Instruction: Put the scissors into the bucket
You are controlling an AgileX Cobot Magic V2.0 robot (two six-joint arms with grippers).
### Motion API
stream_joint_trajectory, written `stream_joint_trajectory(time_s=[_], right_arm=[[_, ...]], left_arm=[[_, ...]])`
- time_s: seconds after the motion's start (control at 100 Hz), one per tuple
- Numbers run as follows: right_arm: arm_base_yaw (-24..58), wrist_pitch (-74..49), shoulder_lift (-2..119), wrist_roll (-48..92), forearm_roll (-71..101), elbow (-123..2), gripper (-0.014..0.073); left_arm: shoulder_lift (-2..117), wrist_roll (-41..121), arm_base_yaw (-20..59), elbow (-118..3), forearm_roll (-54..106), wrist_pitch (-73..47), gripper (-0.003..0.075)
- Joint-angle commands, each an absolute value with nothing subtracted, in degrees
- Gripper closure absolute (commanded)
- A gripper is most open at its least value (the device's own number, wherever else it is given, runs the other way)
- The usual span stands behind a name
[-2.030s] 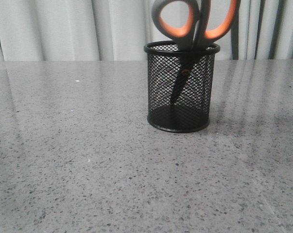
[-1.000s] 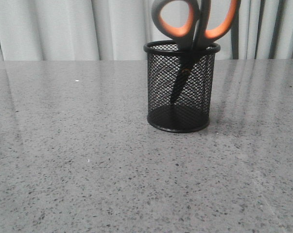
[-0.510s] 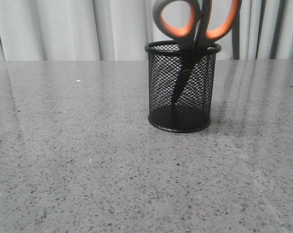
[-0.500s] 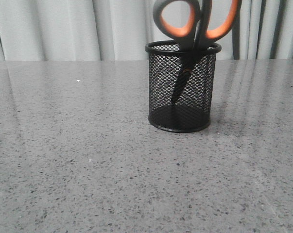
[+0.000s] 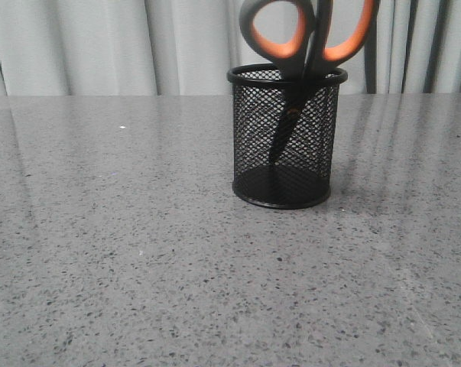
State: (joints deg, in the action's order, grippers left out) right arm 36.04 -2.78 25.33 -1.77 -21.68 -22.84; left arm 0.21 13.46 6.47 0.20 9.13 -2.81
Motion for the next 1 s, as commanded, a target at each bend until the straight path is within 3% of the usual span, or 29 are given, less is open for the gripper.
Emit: stream_joint_trajectory(time_s=[0.0, 0.19, 0.99], right_arm=[[36.0, 1.6, 25.4, -1.4, -22.4, -24.2, 0.0654], [36.0, 1.6, 25.5, -1.4, -22.4, -24.1, 0.0654], [36.0, 1.9, 25.5, -1.4, -22.4, -23.6, 0.0654]], left_arm=[[-2.1, 12.5, 5.0, 2.7, 8.8, -7.3, 0.0740], [-1.9, 12.5, 4.2, 2.8, 8.8, -16.1, 0.0740], [-1.9, 12.5, 4.2, 2.8, 8.8, -15.9, 0.0740]])
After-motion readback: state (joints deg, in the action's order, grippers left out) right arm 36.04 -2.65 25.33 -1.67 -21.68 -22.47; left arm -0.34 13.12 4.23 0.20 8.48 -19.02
